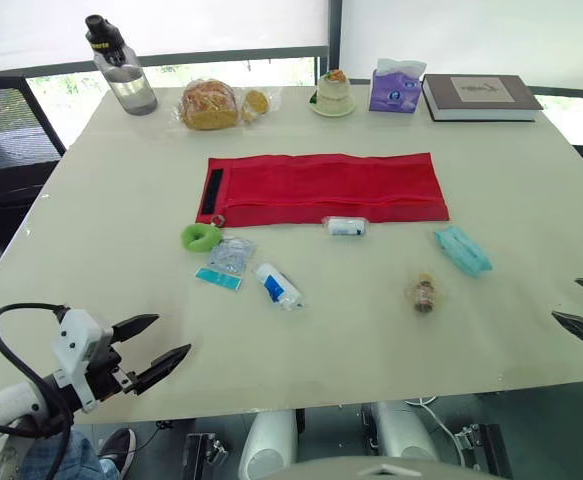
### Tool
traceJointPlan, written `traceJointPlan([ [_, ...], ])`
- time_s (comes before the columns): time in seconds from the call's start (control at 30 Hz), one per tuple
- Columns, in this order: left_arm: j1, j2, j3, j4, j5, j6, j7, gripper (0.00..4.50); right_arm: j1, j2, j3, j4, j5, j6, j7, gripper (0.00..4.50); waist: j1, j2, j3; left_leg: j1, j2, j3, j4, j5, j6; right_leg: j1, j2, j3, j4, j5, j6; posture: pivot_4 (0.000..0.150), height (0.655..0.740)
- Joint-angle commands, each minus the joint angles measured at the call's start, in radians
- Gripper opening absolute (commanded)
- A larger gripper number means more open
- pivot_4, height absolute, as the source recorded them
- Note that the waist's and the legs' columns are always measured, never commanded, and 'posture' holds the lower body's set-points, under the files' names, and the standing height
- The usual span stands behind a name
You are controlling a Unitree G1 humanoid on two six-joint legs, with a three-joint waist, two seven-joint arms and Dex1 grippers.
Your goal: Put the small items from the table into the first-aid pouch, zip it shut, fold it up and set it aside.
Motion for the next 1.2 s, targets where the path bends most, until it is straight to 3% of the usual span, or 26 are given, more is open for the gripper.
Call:
traceJointPlan([
  [0.03,-0.021,0.003,0.028,0.019,-0.018,-0.026,-0.009,4.50,-0.007,-0.020,-0.039,-0.043,0.015,0.007,-0.012,4.42,0.000,0.000,0.000,0.000,0.000,0.000,0.000,0.000,0.000,0.000,0.000,0.000,0.000,0.000,0.000,0.150,0.7400],
  [0.37,-0.073,-0.011,0.033,0.053,-0.041,-0.027,-0.010,4.50,0.028,-0.009,-0.050,-0.227,0.051,0.123,-0.090,4.42,0.001,0.000,0.000,0.000,0.000,0.001,0.000,0.000,0.000,0.000,0.000,0.000,0.000,0.000,0.000,0.150,0.7400],
  [0.6,-0.230,0.016,0.041,0.037,-0.168,0.172,0.115,4.50,-0.017,0.026,0.021,-0.371,0.137,0.215,-0.133,4.42,0.003,0.000,0.000,0.000,0.001,-0.001,0.001,0.000,0.001,0.000,0.000,-0.002,0.001,-0.001,0.002,0.150,0.7400],
  [0.87,-0.451,0.060,-0.093,0.117,-0.133,0.348,0.226,4.50,-0.082,0.049,0.113,-0.466,0.186,0.247,-0.122,4.42,0.003,0.000,0.000,-0.002,0.000,-0.003,0.002,0.000,0.001,0.000,0.002,-0.005,0.001,0.001,-0.001,0.150,0.7400],
  [1.2,-0.673,0.043,-0.222,0.223,-0.138,0.527,0.287,4.50,-0.128,0.071,0.185,-0.559,0.245,0.256,-0.108,4.42,0.000,0.000,0.000,-0.003,0.000,-0.005,0.003,0.000,0.000,0.001,0.005,-0.006,0.002,0.002,-0.001,0.150,0.7400],
])
